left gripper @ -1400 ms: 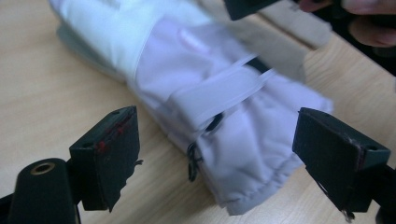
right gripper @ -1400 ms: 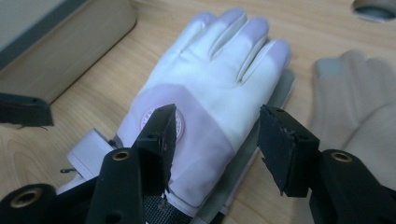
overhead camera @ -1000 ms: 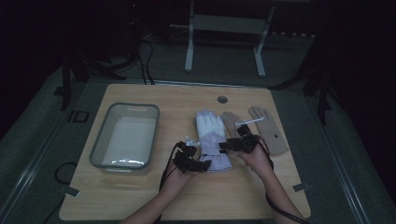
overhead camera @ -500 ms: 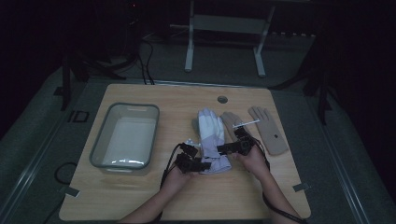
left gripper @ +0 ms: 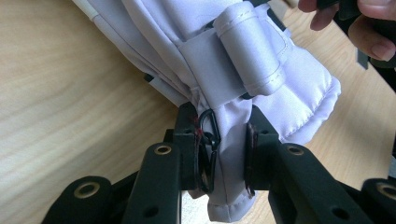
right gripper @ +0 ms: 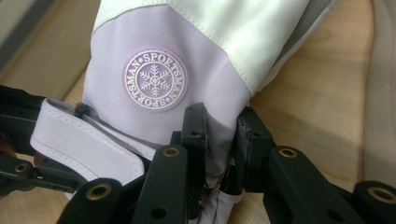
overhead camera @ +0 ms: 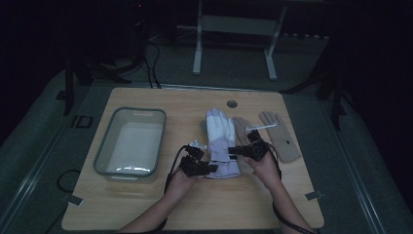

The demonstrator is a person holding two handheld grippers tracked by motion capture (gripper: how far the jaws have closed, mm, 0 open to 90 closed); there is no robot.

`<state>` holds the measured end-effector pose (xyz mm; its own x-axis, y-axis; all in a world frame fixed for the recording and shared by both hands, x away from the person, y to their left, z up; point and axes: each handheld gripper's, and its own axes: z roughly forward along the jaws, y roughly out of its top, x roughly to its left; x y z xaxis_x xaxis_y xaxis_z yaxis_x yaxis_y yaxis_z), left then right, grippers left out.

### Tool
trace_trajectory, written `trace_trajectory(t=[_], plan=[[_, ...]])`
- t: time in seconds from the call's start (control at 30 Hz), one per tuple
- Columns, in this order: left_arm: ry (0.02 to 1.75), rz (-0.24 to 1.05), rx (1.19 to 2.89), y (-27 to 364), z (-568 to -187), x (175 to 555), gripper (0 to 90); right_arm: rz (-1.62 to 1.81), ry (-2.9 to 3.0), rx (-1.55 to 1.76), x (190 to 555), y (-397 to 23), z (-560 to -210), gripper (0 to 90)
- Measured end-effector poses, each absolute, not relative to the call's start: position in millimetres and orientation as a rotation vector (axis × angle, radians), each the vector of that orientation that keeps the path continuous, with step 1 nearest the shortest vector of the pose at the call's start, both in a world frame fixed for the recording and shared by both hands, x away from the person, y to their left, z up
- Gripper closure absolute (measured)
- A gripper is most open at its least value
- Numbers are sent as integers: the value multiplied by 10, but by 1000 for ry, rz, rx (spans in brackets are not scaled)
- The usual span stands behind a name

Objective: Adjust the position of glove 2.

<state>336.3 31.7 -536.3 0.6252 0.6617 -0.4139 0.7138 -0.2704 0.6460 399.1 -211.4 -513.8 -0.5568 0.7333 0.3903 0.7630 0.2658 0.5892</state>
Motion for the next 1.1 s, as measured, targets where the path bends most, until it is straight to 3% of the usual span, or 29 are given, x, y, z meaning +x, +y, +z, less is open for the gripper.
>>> trace_trajectory(t=[0.67,1.1], plan=[[1034,-12,2017,615,-4890,3374,721,-1292,-2570,-1397,3933,-1811,-4678,757],[1002,80,2046,1026,-4494,3392,721,-1391,-2621,-1322,3954,-1413,-4303,758]])
